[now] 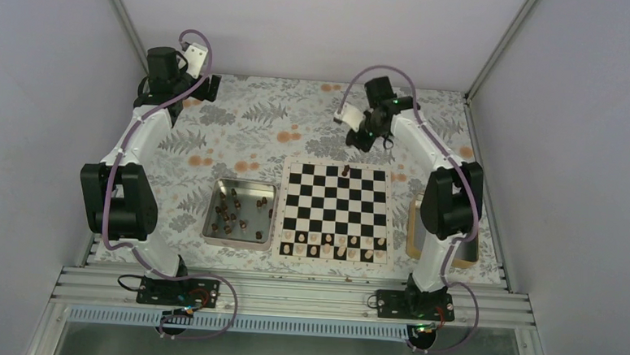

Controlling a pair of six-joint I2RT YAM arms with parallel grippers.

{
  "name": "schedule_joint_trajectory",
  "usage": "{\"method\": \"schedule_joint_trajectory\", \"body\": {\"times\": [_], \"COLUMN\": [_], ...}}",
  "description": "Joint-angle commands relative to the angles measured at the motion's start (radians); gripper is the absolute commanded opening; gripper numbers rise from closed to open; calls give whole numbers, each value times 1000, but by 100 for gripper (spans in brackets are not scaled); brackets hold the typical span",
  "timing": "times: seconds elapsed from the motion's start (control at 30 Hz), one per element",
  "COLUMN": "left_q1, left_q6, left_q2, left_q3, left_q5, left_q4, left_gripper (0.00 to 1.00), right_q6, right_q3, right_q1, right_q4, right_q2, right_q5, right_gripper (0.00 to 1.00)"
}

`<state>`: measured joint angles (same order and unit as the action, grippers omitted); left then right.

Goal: Set up the chess pieces on the board
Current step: Place the chess piece on the chessboard.

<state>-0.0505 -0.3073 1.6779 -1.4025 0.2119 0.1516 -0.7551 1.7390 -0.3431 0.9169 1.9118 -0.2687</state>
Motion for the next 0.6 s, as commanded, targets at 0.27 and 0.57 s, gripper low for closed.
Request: {"method": "schedule_joint_trajectory", "body": {"times": [0.27, 0.57], "left_q1": [-4, -5], "left_q6": [-9, -9], "left_q2": [10, 16], "left_q3": [-29, -31], "left_q5": [-5, -10], "left_q4": [-5, -4], "left_gripper": [100, 100], "right_q6": [30, 24], "right_q3": [-259, -269], "right_q1": [21, 60], "right_q4": [-118, -122], "right_q2": [39, 45], "right_q5": [20, 13], "right_gripper": [5, 5]}}
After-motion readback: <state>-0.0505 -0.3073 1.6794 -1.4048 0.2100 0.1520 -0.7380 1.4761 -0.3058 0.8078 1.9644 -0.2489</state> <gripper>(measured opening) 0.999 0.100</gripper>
